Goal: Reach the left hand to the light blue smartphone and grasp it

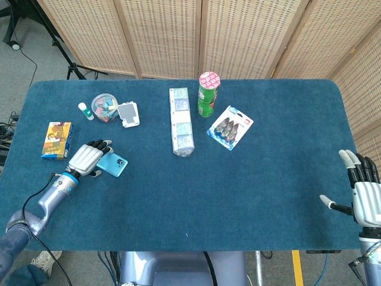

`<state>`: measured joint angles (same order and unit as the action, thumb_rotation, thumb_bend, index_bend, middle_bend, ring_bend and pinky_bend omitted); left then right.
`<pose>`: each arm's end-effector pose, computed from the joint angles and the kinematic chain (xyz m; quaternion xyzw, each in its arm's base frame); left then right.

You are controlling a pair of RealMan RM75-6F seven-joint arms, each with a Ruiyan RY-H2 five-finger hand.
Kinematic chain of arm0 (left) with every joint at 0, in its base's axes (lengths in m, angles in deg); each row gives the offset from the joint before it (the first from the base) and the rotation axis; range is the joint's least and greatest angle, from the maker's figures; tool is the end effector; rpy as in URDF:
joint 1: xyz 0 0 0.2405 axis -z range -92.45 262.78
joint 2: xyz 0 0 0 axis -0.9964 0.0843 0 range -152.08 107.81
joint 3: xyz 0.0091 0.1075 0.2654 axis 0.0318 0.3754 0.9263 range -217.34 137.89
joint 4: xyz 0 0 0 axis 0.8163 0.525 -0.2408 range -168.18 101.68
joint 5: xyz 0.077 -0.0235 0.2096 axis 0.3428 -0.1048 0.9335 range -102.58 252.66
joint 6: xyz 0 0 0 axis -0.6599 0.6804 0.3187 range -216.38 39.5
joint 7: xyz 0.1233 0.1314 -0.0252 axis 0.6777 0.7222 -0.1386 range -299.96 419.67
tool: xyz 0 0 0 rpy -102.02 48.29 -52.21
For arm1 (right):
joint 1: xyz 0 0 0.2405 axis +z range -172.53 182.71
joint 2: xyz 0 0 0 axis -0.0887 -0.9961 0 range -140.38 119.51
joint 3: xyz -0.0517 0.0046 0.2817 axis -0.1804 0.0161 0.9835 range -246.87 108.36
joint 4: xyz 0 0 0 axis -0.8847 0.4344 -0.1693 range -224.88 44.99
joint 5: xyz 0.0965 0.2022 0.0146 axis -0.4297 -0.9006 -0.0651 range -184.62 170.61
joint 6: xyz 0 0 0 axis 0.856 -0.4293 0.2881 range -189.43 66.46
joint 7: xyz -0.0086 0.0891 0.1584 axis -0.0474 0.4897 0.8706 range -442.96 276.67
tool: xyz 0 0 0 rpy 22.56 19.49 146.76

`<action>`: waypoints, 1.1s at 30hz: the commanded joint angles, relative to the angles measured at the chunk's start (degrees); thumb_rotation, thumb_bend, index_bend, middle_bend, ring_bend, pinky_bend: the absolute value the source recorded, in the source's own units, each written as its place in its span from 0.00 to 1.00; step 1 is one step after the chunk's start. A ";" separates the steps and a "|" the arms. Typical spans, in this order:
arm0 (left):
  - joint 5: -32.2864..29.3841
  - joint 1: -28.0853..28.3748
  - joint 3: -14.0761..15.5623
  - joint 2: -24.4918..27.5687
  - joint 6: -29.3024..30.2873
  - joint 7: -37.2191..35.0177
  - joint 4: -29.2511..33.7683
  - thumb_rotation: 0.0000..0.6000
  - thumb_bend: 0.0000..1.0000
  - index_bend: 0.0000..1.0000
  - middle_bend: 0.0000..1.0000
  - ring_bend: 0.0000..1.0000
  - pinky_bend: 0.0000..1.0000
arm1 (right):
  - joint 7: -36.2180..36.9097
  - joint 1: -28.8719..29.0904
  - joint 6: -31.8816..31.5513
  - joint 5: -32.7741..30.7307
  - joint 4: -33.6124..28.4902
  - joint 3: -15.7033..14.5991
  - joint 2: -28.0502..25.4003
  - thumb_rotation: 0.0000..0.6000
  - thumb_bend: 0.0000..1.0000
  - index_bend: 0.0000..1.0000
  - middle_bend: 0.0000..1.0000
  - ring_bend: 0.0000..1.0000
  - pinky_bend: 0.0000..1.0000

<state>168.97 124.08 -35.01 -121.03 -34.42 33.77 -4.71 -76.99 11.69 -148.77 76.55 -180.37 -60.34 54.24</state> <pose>-0.3356 0.4413 -0.0247 -0.7954 -0.3164 -0.2745 0.4380 -0.3353 -0.2548 0.1879 0.5401 -0.3695 0.4632 0.5978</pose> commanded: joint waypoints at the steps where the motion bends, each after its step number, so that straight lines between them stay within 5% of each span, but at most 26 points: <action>1: 0.42 -0.40 0.66 1.34 0.87 1.74 1.21 1.00 0.73 0.37 0.26 0.20 0.29 | 0.12 -0.08 -0.17 0.10 -0.04 0.00 -0.06 1.00 0.00 0.04 0.00 0.00 0.00; 14: 3.05 -1.31 3.56 8.50 3.33 15.72 8.79 1.00 0.79 0.42 0.32 0.21 0.30 | 0.11 -0.17 -0.41 0.59 -0.26 -0.21 -0.13 1.00 0.00 0.04 0.00 0.00 0.00; 20: 4.30 0.83 2.30 12.15 5.08 31.25 14.52 1.00 0.78 0.42 0.32 0.21 0.30 | -0.13 -0.16 -0.35 0.72 -0.46 -0.34 -0.10 1.00 0.00 0.04 0.00 0.00 0.00; 27: 4.86 3.60 1.07 13.09 4.16 37.98 16.74 1.00 0.78 0.42 0.32 0.21 0.30 | 0.08 -0.03 0.14 0.47 -0.37 -0.36 -0.17 1.00 0.00 0.04 0.00 0.00 0.00; 33: 3.77 5.25 -0.39 11.46 2.47 39.53 15.66 1.00 0.75 0.41 0.15 0.18 0.30 | 0.22 0.03 0.43 0.38 -0.39 -0.42 -0.24 1.00 0.00 0.04 0.00 0.00 0.00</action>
<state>173.12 129.03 -35.04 -109.20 -31.54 73.09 11.22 -76.76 11.72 -148.35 76.94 -180.76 -60.76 54.00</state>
